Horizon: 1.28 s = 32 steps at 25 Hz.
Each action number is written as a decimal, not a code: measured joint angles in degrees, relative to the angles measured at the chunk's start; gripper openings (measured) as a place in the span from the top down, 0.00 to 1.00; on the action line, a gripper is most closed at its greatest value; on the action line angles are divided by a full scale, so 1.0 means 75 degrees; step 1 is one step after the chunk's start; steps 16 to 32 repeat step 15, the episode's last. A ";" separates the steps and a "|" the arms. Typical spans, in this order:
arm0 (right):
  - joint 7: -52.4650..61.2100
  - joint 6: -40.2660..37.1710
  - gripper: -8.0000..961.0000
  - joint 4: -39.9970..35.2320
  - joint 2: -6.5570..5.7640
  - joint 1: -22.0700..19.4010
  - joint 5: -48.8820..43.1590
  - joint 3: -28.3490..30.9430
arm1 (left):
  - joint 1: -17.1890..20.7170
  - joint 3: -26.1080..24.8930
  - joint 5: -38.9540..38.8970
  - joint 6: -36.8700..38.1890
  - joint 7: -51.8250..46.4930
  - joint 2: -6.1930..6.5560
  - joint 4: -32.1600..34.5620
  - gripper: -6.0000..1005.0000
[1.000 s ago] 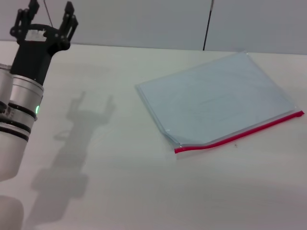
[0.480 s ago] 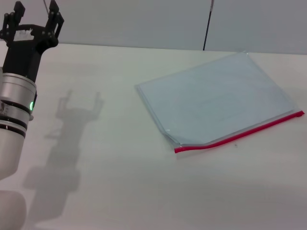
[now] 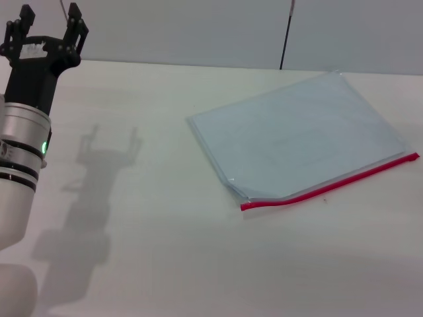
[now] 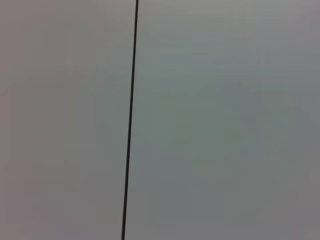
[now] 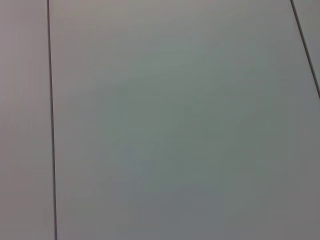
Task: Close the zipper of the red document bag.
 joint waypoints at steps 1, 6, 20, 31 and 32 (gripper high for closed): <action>0.0000 0.0000 0.08 0.0000 0.0000 0.0000 0.0000 0.0000 | 0.0000 0.0000 -0.0001 0.0000 -0.0001 -0.0001 -0.0003 0.22; 0.0015 0.0000 0.08 0.0000 0.0000 0.0001 0.0000 0.0000 | 0.0000 0.0000 -0.0002 0.0000 -0.0001 -0.0003 -0.0013 0.22; 0.0023 0.0001 0.08 0.0000 0.0000 0.0001 0.0000 0.0000 | 0.0000 0.0000 -0.0002 -0.0001 -0.0001 -0.0003 -0.0013 0.23; 0.0023 0.0001 0.08 0.0000 0.0000 0.0001 0.0000 0.0000 | 0.0000 0.0000 -0.0002 -0.0001 -0.0001 -0.0003 -0.0013 0.23; 0.0023 0.0001 0.08 0.0000 0.0000 0.0001 0.0000 0.0000 | 0.0000 0.0000 -0.0002 -0.0001 -0.0001 -0.0003 -0.0013 0.23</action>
